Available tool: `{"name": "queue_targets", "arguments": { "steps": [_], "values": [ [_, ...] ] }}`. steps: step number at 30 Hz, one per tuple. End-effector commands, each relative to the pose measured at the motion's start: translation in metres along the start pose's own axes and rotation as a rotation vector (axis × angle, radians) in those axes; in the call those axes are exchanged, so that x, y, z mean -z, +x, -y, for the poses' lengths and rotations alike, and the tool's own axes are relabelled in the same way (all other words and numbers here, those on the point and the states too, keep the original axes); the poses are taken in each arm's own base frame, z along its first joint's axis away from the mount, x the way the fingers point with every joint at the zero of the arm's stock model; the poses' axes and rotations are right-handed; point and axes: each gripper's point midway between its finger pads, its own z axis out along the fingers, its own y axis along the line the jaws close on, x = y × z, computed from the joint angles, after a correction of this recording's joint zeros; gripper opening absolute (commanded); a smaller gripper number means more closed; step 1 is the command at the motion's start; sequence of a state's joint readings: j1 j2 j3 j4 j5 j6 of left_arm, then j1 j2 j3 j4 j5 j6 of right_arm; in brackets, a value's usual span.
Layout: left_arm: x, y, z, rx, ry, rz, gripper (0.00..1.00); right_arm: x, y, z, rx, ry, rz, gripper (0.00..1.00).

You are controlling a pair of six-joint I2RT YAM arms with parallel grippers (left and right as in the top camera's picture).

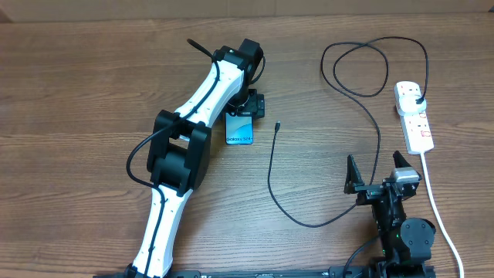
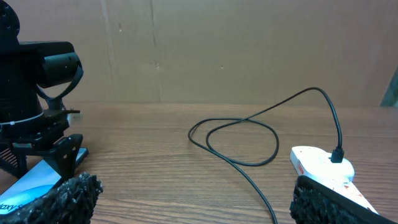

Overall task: Plug charger to phone and switch on socket
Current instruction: 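Lower the left gripper and close it on the smartphone's sides, then lift the smartphone with the left gripper and tilt it upright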

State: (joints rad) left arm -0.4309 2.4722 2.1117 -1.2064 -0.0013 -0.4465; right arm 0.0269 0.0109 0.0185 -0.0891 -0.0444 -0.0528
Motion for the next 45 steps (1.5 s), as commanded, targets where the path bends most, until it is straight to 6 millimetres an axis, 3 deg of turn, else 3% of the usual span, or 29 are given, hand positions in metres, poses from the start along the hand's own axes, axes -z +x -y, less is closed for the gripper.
{"name": "queue_targets", "arguments": {
  "steps": [1, 32, 36, 45],
  "values": [
    [-0.0279, 0.0159, -0.0017, 0.007, -0.025, -0.072, 0.95, -0.0002, 0.0015, -0.0001, 0.005, 0.001, 0.005, 1.00],
    [-0.0273, 0.0230, -0.0033, 0.008, -0.029, -0.103, 0.88, -0.0002, 0.0015, -0.0001, 0.005, 0.001, 0.005, 1.00],
    [-0.0273, 0.0230, -0.0032, 0.013, -0.029, -0.103, 0.80, -0.0002, 0.0015, -0.0001, 0.005, 0.001, 0.005, 1.00],
    [-0.0269, 0.0230, -0.0032, 0.026, -0.029, -0.103, 0.81, -0.0002, 0.0015, -0.0001, 0.005, 0.001, 0.005, 1.00]
  ]
}}
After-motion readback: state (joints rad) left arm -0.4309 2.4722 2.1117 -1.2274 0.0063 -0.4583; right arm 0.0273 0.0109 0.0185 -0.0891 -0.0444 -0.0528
